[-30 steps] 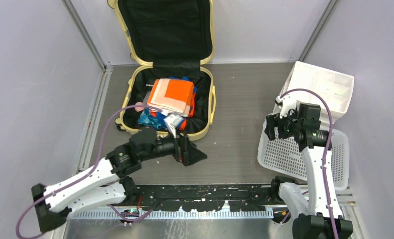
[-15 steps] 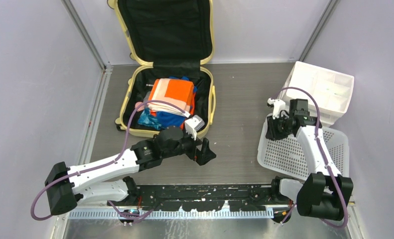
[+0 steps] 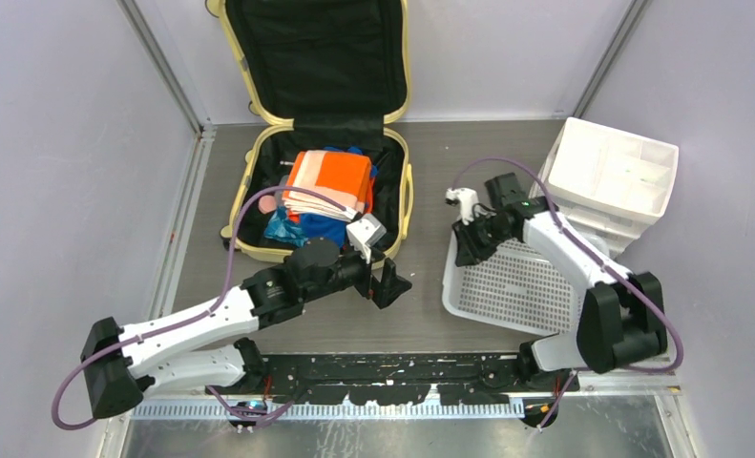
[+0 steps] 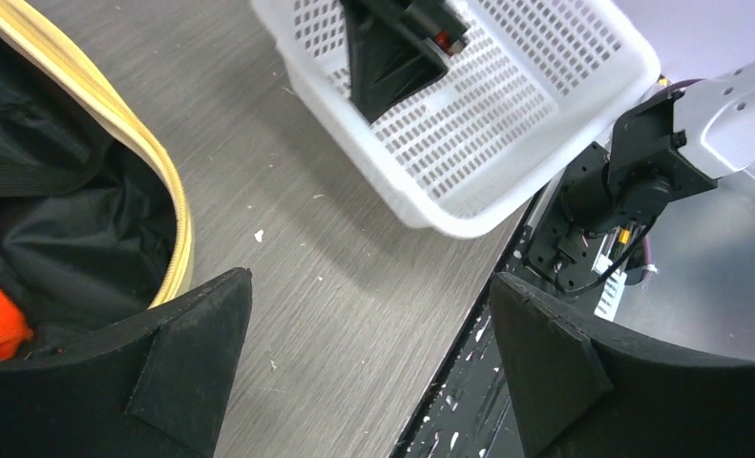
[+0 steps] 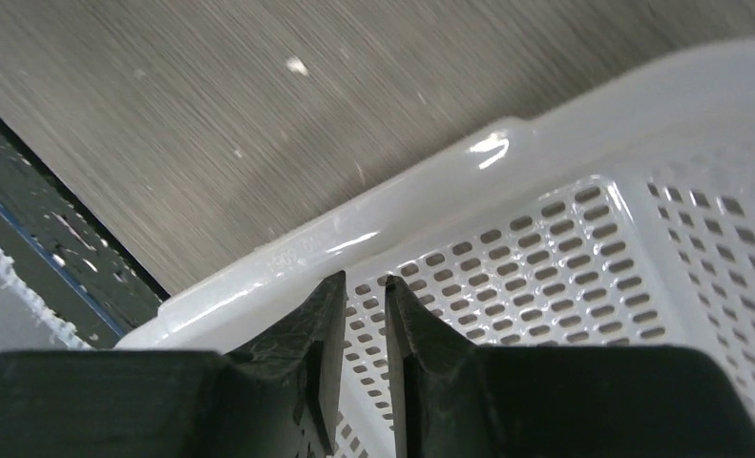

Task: Open, take out, and arrange the luggage
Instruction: Move the bin to the center of the board, then pick up the clothes from the luggage.

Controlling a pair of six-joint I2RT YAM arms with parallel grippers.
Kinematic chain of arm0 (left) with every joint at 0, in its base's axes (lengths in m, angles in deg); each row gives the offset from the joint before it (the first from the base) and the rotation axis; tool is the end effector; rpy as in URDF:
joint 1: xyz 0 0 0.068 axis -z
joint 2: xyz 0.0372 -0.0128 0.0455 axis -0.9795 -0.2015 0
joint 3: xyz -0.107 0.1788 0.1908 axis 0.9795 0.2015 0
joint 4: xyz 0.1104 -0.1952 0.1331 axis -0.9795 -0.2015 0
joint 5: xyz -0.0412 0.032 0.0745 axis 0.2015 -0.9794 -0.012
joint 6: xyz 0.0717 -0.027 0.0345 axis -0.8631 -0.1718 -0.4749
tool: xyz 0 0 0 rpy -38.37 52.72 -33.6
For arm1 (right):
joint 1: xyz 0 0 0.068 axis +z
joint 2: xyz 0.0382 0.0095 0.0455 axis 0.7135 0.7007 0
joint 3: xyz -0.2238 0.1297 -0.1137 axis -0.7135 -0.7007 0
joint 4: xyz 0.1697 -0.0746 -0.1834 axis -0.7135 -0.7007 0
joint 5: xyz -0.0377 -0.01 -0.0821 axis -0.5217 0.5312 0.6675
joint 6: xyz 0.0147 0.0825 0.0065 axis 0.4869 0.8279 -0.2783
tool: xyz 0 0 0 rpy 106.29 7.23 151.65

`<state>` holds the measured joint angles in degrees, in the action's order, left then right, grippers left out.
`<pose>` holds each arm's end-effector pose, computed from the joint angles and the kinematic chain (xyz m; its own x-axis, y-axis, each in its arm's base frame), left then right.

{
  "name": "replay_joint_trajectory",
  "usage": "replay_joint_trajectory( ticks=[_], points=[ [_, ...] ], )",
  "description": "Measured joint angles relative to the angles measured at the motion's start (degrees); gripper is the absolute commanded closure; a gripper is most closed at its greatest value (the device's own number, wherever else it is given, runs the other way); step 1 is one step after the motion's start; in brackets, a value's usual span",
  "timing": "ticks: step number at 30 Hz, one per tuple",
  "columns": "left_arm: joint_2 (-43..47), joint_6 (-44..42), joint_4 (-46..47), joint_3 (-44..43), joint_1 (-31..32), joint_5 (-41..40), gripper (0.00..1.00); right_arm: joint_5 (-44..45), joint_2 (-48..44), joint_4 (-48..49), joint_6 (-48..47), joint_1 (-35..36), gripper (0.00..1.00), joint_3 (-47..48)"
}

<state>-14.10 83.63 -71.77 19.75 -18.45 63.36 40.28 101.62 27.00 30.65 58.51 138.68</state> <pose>0.1328 -0.2338 0.2967 -0.4289 0.0683 -0.9008 0.7805 0.5301 -0.3315 0.2449 0.0917 0.2091 -0.7107 -0.4881 -0.5066 -0.6679 0.6941 0.2683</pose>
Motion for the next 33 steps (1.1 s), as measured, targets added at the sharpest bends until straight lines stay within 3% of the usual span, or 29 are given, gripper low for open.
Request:
replay_joint_trajectory(
  ticks=[6, 12, 16, 19, 23, 28, 33],
  points=[
    [6.73, -0.17, -4.13, 0.02, -0.04, -2.97, 0.04, -1.81, 11.17, 3.56, 3.45, 9.51, 0.70, 8.48],
    [8.07, -0.26, -14.32, -3.45, -2.51, -3.34, 0.04, -3.43, 15.65, 1.53, 3.08, 11.82, 0.60, 15.23],
    [5.33, -0.63, -19.17, -7.39, -9.16, 0.96, 0.04, -7.56, 11.04, -3.74, -1.55, 7.80, 0.40, 15.63],
    [1.14, -0.92, -22.18, -11.08, -18.08, 7.23, 0.05, -12.00, 3.17, -6.27, -4.68, 2.10, 0.27, 13.77],
    [-7.72, -3.74, -27.87, -19.78, -28.35, 11.04, 0.08, -18.38, -10.54, -5.55, -6.19, -5.81, 0.23, 7.30],
    [-21.14, -7.39, -34.18, -34.93, -29.00, 3.26, 0.11, -21.42, -14.34, -4.59, -5.86, -8.33, 0.22, 4.33],
    [-32.83, -10.14, -35.89, -44.04, -25.73, -12.79, 0.10, -20.85, -12.11, -3.41, -5.40, -8.68, 0.18, 4.26]
  ],
)
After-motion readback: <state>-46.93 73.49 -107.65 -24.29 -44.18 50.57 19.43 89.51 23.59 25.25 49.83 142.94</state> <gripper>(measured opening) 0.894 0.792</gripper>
